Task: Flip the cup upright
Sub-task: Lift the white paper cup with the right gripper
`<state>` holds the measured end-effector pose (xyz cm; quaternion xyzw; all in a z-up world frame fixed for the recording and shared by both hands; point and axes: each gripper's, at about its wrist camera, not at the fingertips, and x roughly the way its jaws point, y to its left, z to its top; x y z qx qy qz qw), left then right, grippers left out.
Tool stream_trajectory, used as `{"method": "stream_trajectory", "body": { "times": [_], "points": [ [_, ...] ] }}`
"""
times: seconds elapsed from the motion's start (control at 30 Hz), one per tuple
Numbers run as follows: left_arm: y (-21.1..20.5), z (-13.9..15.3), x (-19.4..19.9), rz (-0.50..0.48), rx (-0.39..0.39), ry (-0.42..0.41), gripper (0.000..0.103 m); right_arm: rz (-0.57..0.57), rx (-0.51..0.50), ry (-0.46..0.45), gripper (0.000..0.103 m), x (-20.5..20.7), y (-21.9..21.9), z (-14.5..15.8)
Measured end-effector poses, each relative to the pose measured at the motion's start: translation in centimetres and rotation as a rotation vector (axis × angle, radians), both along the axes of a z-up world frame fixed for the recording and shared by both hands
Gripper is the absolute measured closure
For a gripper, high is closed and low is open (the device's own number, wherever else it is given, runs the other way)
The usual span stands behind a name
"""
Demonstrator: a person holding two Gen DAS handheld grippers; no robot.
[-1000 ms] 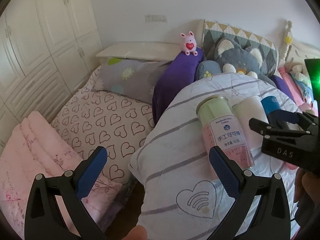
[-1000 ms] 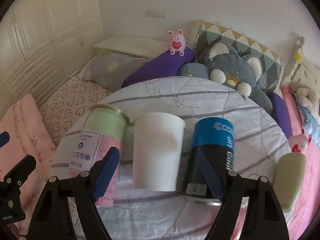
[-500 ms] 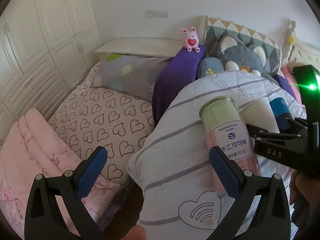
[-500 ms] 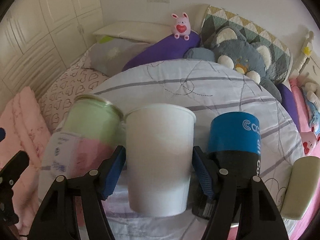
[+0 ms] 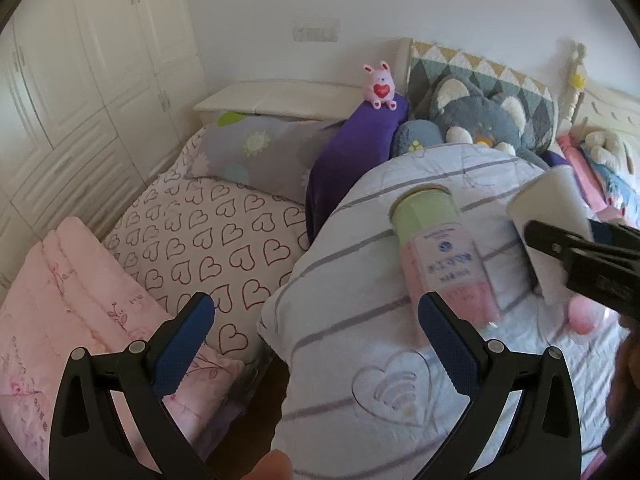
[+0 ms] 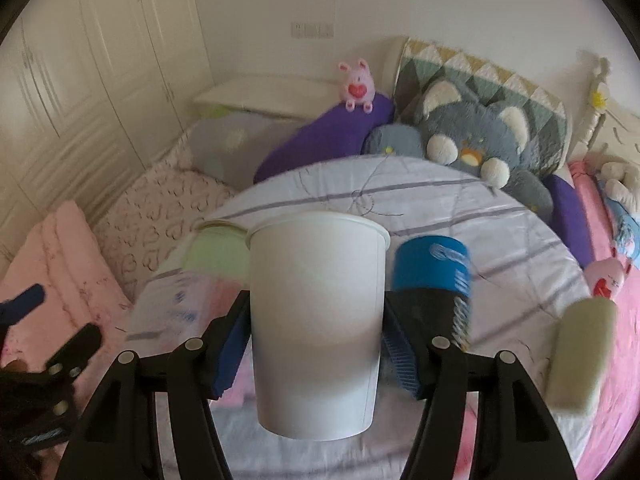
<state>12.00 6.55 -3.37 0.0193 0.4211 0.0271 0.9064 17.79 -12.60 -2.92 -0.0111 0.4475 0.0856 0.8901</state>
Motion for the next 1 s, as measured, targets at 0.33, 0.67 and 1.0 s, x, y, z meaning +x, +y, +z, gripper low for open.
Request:
{"method": "stream_trajectory", "body": {
  "times": [0.33,0.67,1.0],
  "points": [
    [-2.4,0.0,-5.6,-0.057,0.023,0.006,0.000,-0.085,0.053,0.033,0.039,-11.9,-3.5,-1.0],
    [-3.2,-0.6,-10.3,-0.070,0.042,0.040,0.000,-0.162,0.096,0.106,0.036,-13.9,-4.2,-5.9],
    [-3.3,1.2,-12.3,-0.054,0.025,0.003,0.000,-0.136,0.139,0.019,0.018,-16.7,-4.7,-3.1]
  ]
}}
